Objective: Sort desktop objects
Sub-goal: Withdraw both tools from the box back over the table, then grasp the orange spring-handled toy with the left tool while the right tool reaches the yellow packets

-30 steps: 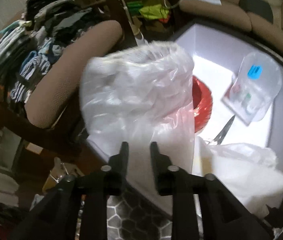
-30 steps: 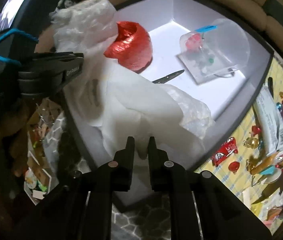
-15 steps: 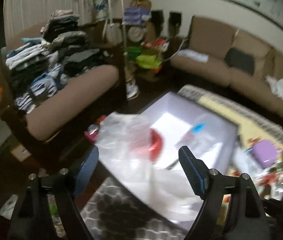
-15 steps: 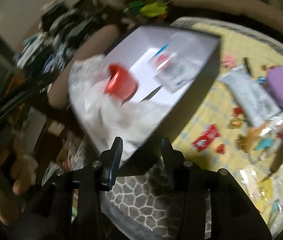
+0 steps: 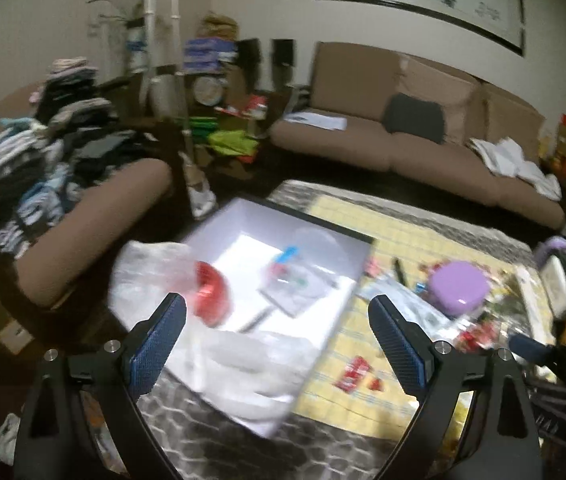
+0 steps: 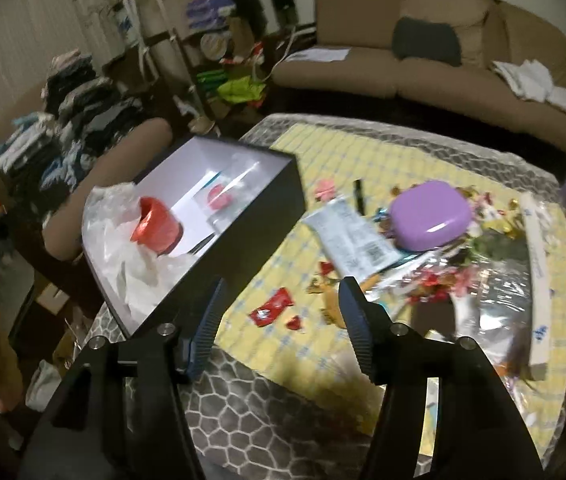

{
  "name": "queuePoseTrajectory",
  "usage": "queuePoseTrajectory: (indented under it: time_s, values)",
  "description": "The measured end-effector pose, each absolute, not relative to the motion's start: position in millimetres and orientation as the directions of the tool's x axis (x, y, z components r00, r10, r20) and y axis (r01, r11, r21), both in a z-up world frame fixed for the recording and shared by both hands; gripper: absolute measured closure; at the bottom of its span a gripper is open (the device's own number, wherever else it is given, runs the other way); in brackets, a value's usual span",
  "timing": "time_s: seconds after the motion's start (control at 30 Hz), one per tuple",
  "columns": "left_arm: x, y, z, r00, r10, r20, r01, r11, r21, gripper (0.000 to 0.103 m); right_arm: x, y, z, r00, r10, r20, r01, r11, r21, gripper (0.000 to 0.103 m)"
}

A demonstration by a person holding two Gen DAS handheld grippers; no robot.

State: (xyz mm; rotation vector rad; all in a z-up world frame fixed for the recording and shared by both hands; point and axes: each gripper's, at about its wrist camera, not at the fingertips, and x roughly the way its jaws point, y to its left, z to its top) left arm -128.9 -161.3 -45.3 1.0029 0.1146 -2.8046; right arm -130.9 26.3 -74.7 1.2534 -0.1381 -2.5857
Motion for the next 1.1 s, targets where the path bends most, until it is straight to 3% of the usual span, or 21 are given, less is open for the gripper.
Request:
queuePoseTrajectory:
  time_s: [0.1, 0.4, 0.53, 0.7, 0.8, 0.87, 0.93, 0.97, 1.03, 1.07, 1.1]
  values:
    - [-134, -132, -49, -0.760, -0.003, -0.650, 0.077, -0.993, -0.086, 0.008, -125, 58, -73, -0.585, -0.342, -0.735, 0.157, -0.938, 0.311, 0.034]
    - [-172, -66, -114, -0.578, 0.281, -0.766, -0.195, -0.959, -0.205, 0.008, -117, 159, -90, -0.584, -0.221, -0.781, -0.099, -0.936, 0.338, 0.034]
    - [-199, -53, -158, -0.518, 0.316, -0.795, -0.185, -0.949, -0.257, 0.008, -118, 204, -118, -0.544, -0.174, -0.821, -0.248, -0.901, 0.356, 0.034]
    - [-227, -31, -211, -0.448, 0.316, -0.837, -0.159, -0.949, -0.273, 0.008, -118, 229, -145, -0.505, -0.182, -0.844, -0.305, -0.877, 0.371, 0.034]
    - [-239, -6, -235, -0.464, 0.217, -0.859, -0.184, -0.972, -0.146, 0.008, -120, 235, -153, -0.493, -0.190, -0.849, -0.311, -0.873, 0.376, 0.034]
    - [-240, 4, -245, -0.504, 0.088, -0.859, -0.146, -0.989, -0.016, 0.009, -120, 238, -158, -0.490, -0.198, -0.849, -0.315, -0.868, 0.384, 0.034]
    - [-240, 8, -255, -0.494, 0.076, -0.866, -0.126, -0.992, -0.015, 0.010, -121, 243, -162, -0.485, -0.201, -0.851, -0.319, -0.865, 0.386, 0.034]
    - [-240, 9, -262, -0.466, 0.114, -0.877, -0.138, -0.989, -0.055, 0.015, -122, 245, -163, -0.482, -0.201, -0.853, -0.322, -0.865, 0.386, 0.034]
    - [-243, 10, -273, -0.416, 0.129, -0.900, -0.149, -0.986, -0.072, 0.048, -123, 250, -169, -0.474, -0.202, -0.857, -0.335, -0.859, 0.387, 0.034]
    - [-242, 9, -277, -0.399, 0.119, -0.909, -0.143, -0.987, -0.067, 0.077, -123, 253, -173, -0.469, -0.204, -0.859, -0.342, -0.855, 0.390, 0.034]
    - [-241, 6, -278, -0.395, 0.126, -0.910, -0.135, -0.988, -0.078, 0.077, -123, 256, -176, -0.463, -0.209, -0.861, -0.350, -0.850, 0.395, 0.034]
